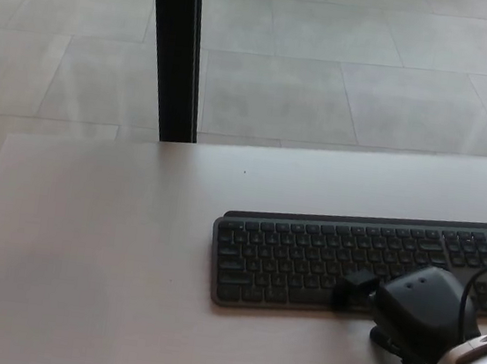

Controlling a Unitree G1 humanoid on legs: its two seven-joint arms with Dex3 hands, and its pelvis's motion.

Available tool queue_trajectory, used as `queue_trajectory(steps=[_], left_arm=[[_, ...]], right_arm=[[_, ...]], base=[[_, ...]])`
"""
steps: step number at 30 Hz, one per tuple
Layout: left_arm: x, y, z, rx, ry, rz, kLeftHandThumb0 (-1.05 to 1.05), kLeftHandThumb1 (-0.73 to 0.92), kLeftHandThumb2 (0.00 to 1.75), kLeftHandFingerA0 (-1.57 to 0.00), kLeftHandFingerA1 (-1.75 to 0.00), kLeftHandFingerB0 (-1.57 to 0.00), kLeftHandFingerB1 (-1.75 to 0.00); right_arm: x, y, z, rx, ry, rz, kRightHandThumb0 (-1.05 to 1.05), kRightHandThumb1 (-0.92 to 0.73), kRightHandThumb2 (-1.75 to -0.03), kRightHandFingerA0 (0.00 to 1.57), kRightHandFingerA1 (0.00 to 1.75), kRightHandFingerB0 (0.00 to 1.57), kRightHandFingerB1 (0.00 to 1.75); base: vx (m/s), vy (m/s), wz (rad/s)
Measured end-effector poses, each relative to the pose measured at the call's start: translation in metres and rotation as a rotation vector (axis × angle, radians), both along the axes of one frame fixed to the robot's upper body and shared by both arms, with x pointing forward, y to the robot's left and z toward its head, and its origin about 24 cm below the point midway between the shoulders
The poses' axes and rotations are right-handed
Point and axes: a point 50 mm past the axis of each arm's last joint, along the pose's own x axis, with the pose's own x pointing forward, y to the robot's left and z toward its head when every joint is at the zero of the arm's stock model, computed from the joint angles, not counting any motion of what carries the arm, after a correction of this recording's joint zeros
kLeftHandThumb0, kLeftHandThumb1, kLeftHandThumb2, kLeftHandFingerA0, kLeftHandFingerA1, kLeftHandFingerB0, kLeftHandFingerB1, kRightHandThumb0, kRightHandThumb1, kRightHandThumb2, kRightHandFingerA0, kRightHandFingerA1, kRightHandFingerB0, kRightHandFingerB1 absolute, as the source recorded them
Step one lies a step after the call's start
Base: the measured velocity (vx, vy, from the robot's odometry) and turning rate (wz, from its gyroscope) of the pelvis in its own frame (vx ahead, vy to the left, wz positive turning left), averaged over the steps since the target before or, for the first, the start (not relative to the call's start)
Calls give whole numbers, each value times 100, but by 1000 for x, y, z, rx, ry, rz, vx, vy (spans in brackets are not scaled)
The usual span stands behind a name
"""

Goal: The robot uses its right fingers to click on the space key of the black keyboard placed on the center of the white desk.

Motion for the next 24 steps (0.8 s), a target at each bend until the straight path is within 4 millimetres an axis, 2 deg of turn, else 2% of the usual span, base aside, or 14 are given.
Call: queue_trajectory(steps=[2, 5, 7, 10, 14, 15, 17, 18, 20, 22, 24], left_arm=[[0, 0, 0, 0, 0, 0, -46, 58, 57, -87, -82, -71, -59], [0, 0, 0, 0, -2, 0, -45, 59, 57, -84, -77, -72, -59], [1, 0, 1, 1, -4, 0, -46, 59, 57, -87, -77, -71, -58], [3, 0, 2, 2, -9, -2, -45, 59, 57, -89, -85, -73, -60], [5, 0, 3, 3, -15, -2, -46, 59, 58, -86, -79, -71, -58], [5, 0, 3, 4, -14, -3, -46, 60, 58, -88, -82, -71, -58], [6, 1, 3, 5, -15, -3, -46, 60, 58, -88, -82, -71, -58], [6, 1, 4, 6, -14, -2, -46, 59, 57, -87, -82, -73, -59], [6, 1, 4, 6, -15, -1, -46, 59, 58, -88, -83, -72, -59], [6, 1, 4, 7, -14, -1, -47, 59, 57, -85, -80, -71, -59], [6, 1, 4, 7, -14, -1, -46, 59, 57, -86, -77, -70, -58]], right_arm=[[0, 0, 0, -1, -6, -3, -31, -63, -66, 84, 153, 68, 53], [1, 0, 1, -2, -15, -3, -31, -64, -65, 85, 155, 69, 53], [2, 0, 0, -10, -17, 1, -32, -64, -65, 89, 158, 72, 55], [1, 1, -2, -39, -25, 12, -36, -64, -65, 84, 157, 78, 58], [-1, -1, -2, -80, -45, 28, -35, -67, -65, 81, 151, 74, 56], [-2, -2, -2, -86, -48, 31, -33, -67, -67, 86, 156, 65, 56], [-3, -5, -1, -90, -51, 33, -33, -67, -67, 86, 156, 65, 56], [-4, -5, 0, -89, -53, 33, -32, -64, -65, 94, 157, 69, 58], [-6, -7, -2, -86, -49, 36, -31, -64, -63, 94, 158, 73, 58], [-8, -11, -2, -87, -50, 40, -36, -64, -64, 86, 162, 77, 61], [-10, -15, -1, -90, -53, 43, -36, -62, -64, 88, 161, 77, 61]], base=[[0, 0, 0], [0, 0, 0], [0, 0, 0], [0, 0, 0], [0, 0, 0], [0, 0, 0], [0, 0, 0], [0, 0, 0], [0, 0, 0], [0, 0, 0], [0, 0, 0]])
